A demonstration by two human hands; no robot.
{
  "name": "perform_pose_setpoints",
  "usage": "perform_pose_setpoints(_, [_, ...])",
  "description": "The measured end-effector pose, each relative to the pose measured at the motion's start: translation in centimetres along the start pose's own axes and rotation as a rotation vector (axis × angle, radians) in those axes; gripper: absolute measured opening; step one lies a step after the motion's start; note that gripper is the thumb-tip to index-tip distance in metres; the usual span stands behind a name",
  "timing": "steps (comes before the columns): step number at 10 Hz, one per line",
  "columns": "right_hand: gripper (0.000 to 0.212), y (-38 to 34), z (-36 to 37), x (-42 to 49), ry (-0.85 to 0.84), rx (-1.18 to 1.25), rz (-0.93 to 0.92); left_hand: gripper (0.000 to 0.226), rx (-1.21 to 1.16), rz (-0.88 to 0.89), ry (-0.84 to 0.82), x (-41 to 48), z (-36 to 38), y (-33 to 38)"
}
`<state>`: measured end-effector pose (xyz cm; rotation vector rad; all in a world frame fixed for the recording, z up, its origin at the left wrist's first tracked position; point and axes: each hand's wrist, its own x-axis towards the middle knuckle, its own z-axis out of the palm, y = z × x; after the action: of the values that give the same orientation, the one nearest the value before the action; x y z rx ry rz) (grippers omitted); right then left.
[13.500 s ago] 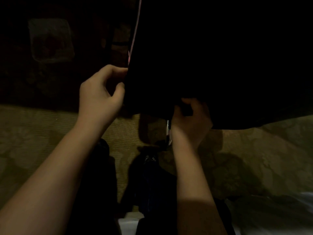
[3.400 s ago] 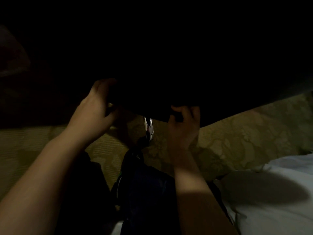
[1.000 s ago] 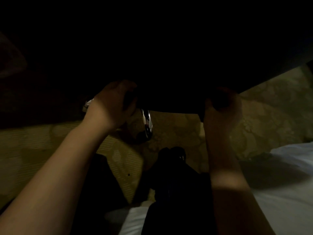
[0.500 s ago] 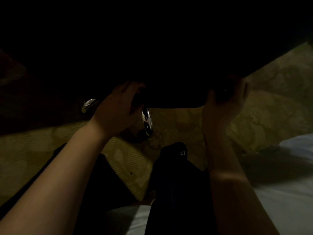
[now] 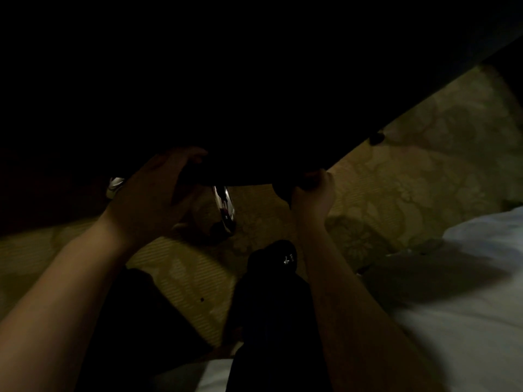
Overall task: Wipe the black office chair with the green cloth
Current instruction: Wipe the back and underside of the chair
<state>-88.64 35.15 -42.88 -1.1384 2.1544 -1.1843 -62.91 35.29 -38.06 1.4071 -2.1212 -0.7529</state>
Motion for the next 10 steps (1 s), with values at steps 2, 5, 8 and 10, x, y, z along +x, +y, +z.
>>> perform_pose_setpoints(2, [0.030, -2.2, -1.2, 1.0, 0.031, -0.034, -0.133, 0.052, 0.037, -0.034, 0.027, -0.4, 0.1, -1.1])
perform_pose_setpoints(5, [0.024, -7.7, -6.7, 1.3, 0.302, -0.017, -0.365, 0.055, 0.065, -0.019, 0.015, -0.3, 0.0, -1.7])
perform_pose_setpoints(8, [0.031, -9.2, -9.1, 0.8, 0.262, 0.027, -0.284, 0.057, 0.096, -0.140, 0.003, -1.0, -1.6, -4.7])
perform_pose_setpoints(10, [0.024, -7.4, -6.1, -1.8, 0.381, -0.011, -0.578, 0.052, 0.240, -0.296, -0.044, -0.6, -2.4, -6.4])
